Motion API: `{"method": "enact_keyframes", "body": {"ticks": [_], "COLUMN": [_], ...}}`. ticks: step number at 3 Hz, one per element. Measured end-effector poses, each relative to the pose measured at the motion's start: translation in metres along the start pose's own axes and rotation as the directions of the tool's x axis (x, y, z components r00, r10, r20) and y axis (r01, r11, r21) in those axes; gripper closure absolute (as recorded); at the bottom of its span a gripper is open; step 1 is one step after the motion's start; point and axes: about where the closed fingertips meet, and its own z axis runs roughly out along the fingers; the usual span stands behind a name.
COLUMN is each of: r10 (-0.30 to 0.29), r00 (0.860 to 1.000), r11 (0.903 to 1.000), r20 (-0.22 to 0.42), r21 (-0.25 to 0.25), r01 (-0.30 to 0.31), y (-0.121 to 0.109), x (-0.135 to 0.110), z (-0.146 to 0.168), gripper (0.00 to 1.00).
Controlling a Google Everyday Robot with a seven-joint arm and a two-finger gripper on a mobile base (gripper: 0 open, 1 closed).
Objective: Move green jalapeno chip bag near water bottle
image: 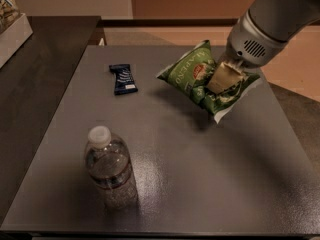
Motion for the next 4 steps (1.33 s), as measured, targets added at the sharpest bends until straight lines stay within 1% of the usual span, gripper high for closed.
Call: {"method": "enact_keyframes", "body": {"ticks": [1,2,3,4], "r10": [-0.112,-0.148,-0.150,-0.191], "r00": [0.993,0.987,0.987,0.978], "r11": [0.9923,0.9849,0.9845,0.9772], "r20": [-0.023,-0.058,-0.061,-0.080], "r21": [-0.055,-0.098,-0.101,-0.109], "r01": [0.111,0.142,0.143,0.182], "y": [0.030,0.050,0.051,0.062], "x": [-0.001,0.007,0.008,0.004], "z": [-0.002,-0.001,-0.001,0.002], "gripper": [1.00,1.00,1.00,1.00]}}
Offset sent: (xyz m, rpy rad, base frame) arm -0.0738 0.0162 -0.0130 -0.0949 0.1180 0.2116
